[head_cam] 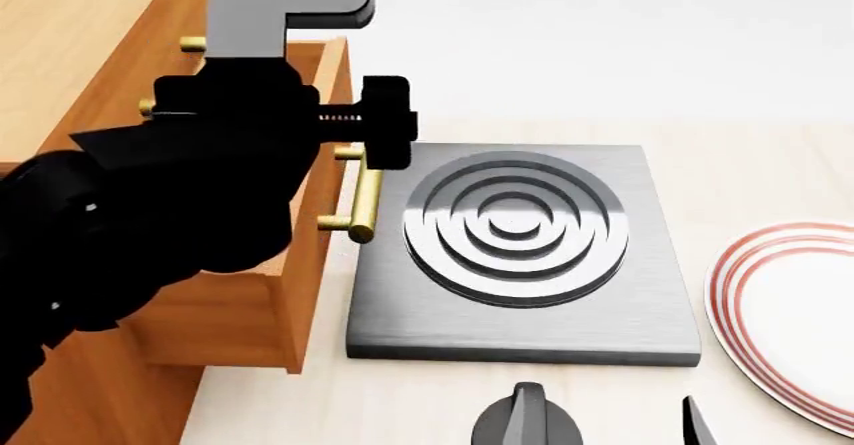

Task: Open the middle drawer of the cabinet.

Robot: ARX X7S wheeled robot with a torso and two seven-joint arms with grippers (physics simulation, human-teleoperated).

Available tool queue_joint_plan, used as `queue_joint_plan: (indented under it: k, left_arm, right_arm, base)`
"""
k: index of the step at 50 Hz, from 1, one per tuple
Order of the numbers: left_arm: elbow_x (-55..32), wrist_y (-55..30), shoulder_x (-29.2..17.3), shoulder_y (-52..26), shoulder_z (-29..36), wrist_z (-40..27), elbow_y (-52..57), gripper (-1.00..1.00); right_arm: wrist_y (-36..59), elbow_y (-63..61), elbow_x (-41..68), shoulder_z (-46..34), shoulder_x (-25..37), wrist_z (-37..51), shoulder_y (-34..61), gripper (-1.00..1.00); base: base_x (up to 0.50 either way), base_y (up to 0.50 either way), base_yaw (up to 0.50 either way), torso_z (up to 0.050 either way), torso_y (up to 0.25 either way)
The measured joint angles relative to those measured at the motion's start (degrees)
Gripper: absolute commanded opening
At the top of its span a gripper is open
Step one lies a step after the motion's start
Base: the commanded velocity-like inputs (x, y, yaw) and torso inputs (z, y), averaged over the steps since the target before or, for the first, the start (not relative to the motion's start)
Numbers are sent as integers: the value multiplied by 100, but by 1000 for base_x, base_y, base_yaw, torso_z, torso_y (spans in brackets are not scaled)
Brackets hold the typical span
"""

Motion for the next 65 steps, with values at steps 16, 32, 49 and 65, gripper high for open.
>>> queue_joint_plan:
  k: [16, 32, 49, 65]
  left_arm:
    - [-100, -274, 186, -85, 129, 272, -633, 100]
    - [2, -328, 345, -94, 198, 302, -1014, 100]
    - [-153, -380, 379, 17, 299, 481, -1160, 100]
    - [-132, -345, 397, 76, 355, 584, -1212, 100]
  right_arm:
    - [51, -34, 19, -18, 21, 26, 25, 100]
    - [-20, 33, 7, -50, 33, 38, 17, 100]
    - [-38, 55, 17, -65, 49, 57, 28, 100]
    - [-28, 57, 23, -86, 63, 80, 47, 100]
  base:
    - [0, 0, 0, 0, 0]
    - [0, 0, 0, 0, 0]
    - [0, 0, 0, 0, 0]
    - [0, 0, 0, 0, 0]
